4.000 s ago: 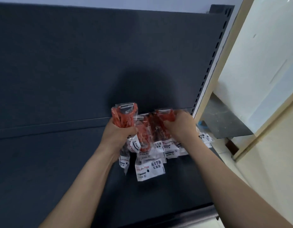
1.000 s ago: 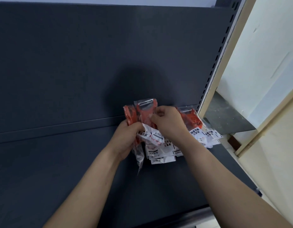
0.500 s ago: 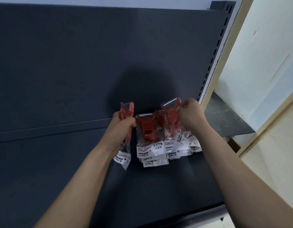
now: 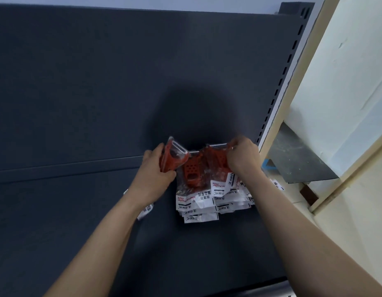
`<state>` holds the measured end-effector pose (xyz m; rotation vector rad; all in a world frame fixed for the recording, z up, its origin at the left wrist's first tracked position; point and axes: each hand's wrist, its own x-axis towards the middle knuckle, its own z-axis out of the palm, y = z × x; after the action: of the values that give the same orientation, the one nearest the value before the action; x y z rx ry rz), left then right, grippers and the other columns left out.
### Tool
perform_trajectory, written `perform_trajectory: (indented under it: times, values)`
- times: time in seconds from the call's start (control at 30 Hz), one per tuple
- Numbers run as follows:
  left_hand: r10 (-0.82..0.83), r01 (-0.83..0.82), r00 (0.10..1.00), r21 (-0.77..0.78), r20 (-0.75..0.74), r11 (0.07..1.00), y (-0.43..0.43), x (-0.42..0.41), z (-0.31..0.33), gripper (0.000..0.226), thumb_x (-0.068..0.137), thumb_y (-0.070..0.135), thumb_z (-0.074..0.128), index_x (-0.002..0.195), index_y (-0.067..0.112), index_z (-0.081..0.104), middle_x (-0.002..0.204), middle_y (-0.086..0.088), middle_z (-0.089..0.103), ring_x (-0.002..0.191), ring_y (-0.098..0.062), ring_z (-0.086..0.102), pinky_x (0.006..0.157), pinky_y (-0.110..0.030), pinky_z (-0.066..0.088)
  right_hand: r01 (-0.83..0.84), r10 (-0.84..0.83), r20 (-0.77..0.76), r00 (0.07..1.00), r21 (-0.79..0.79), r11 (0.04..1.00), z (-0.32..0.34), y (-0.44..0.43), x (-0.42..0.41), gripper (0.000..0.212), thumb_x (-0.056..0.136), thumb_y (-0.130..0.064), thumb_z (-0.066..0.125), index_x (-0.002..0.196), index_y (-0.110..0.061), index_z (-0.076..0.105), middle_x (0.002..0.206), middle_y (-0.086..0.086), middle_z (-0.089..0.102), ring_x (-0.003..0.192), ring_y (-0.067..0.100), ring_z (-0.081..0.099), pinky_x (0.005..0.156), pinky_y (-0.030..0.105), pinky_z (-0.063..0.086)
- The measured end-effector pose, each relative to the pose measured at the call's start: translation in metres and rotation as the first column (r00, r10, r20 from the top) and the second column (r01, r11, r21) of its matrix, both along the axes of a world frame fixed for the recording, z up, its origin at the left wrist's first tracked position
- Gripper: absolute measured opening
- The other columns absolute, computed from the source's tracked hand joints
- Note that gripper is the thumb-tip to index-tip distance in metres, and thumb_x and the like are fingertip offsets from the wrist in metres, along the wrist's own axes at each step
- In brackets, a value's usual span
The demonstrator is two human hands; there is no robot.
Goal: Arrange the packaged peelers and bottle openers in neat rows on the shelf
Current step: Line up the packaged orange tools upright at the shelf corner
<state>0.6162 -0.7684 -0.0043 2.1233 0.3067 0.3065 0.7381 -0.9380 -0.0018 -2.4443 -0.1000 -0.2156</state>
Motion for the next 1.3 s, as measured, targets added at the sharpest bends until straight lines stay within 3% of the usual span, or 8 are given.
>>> perform_trajectory:
  times: [0.2, 0.3, 0.4, 0.53, 0.67, 0.83, 1.0, 1.3]
  values:
    - [-0.026, 0.019, 0.997, 0.098, 0.072, 0.995, 0.0, 0.003, -0.006, 0.049, 0.077, -0.005, 0.057, 0.105, 0.035, 0.049, 0.104, 0.015, 0.057, 0.097, 0.002, 0.054, 0.074, 0.002, 0.035, -0.019, 0.02, 0.035, 0.999, -0.018, 1.0, -0.002, -0.003, 0.005, 0.021, 0.088, -0.008, 0.053, 0.088, -0.013, 0.073, 0.089, 0.01, 0.07, 0.081, 0.026, 0.063, 0.067, 0.031, 0.048]
    - [-0.06, 0.038, 0.992, 0.182, 0.113, 0.983, -0.003, 0.005, -0.006, 0.054, 0.075, -0.01, 0.053, 0.111, 0.031, 0.054, 0.108, 0.011, 0.058, 0.106, -0.012, 0.051, 0.093, -0.021, 0.041, -0.044, 0.046, 0.137, 0.99, -0.018, 0.999, 0.003, -0.005, 0.003, 0.02, 0.09, -0.014, 0.054, 0.091, -0.013, 0.074, 0.091, 0.006, 0.07, 0.087, 0.023, 0.06, 0.08, 0.037, 0.05]
    - [-0.099, 0.042, 0.978, 0.289, 0.184, 0.957, -0.008, 0.009, -0.002, 0.052, 0.073, -0.012, 0.052, 0.111, 0.023, 0.059, 0.102, 0.011, 0.057, 0.099, -0.007, 0.045, 0.098, -0.04, 0.039, -0.168, 0.152, 0.108, 0.982, 0.162, 0.972, 0.017, -0.002, -0.007, 0.018, 0.091, -0.027, 0.058, 0.091, -0.018, 0.073, 0.081, -0.007, 0.068, 0.07, 0.006, 0.058, 0.059, 0.019, 0.044]
    - [-0.137, 0.072, 0.971, 0.311, 0.194, 0.948, -0.012, 0.015, 0.0, 0.049, 0.076, -0.009, 0.057, 0.116, 0.019, 0.059, 0.104, 0.011, 0.054, 0.102, -0.011, 0.047, 0.099, -0.039, 0.038, -0.349, 0.39, -0.065, 0.919, 0.327, 0.878, 0.034, 0.002, -0.024, 0.026, 0.084, -0.049, 0.061, 0.077, -0.026, 0.072, 0.06, -0.015, 0.066, 0.054, -0.004, 0.06, 0.043, 0.006, 0.038]
    - [-0.057, 0.017, 0.987, 0.255, 0.153, 0.967, -0.011, 0.016, 0.0, 0.04, 0.079, 0.006, 0.065, 0.114, 0.023, 0.06, 0.102, 0.01, 0.051, 0.094, -0.009, 0.053, 0.081, -0.018, 0.039, -0.337, 0.349, -0.024, 0.937, 0.209, 0.918, 0.035, 0.003, -0.021, 0.012, 0.086, -0.031, 0.063, 0.088, -0.024, 0.073, 0.08, -0.015, 0.066, 0.073, 0.0, 0.059, 0.058, 0.01, 0.041]
    - [0.142, -0.143, 0.99, 0.183, 0.02, 0.973, -0.005, 0.016, 0.003, 0.037, 0.07, 0.032, 0.078, 0.098, 0.022, 0.056, 0.085, 0.009, 0.061, 0.078, -0.01, 0.06, 0.068, -0.031, 0.05, -0.227, 0.226, 0.036, 0.973, 0.009, 0.974, 0.026, -0.004, -0.015, 0.018, 0.087, -0.017, 0.058, 0.099, -0.016, 0.071, 0.094, 0.002, 0.069, 0.082, 0.018, 0.064, 0.073, 0.029, 0.052]
    - [0.189, -0.181, 0.981, 0.151, -0.039, 0.972, -0.02, 0.032, 0.004, 0.042, 0.068, 0.042, 0.078, 0.083, 0.016, 0.049, 0.076, 0.002, 0.062, 0.069, -0.015, 0.061, 0.049, -0.027, 0.037, -0.236, 0.242, 0.028, 0.97, -0.14, 0.962, 0.016, -0.009, -0.01, 0.017, 0.087, -0.018, 0.059, 0.098, -0.012, 0.07, 0.095, 0.008, 0.069, 0.085, 0.025, 0.063, 0.077, 0.038, 0.054]
    - [0.234, -0.222, 0.971, 0.19, -0.046, 0.956, -0.041, 0.053, -0.008, 0.043, 0.076, 0.049, 0.07, 0.076, 0.008, 0.055, 0.082, -0.008, 0.063, 0.076, -0.022, 0.059, 0.059, -0.03, 0.038, -0.301, 0.302, -0.016, 0.953, -0.146, 0.942, 0.007, -0.018, -0.003, 0.018, 0.087, -0.026, 0.063, 0.098, -0.014, 0.07, 0.094, 0.006, 0.065, 0.077, 0.02, 0.061, 0.07, 0.034, 0.054]
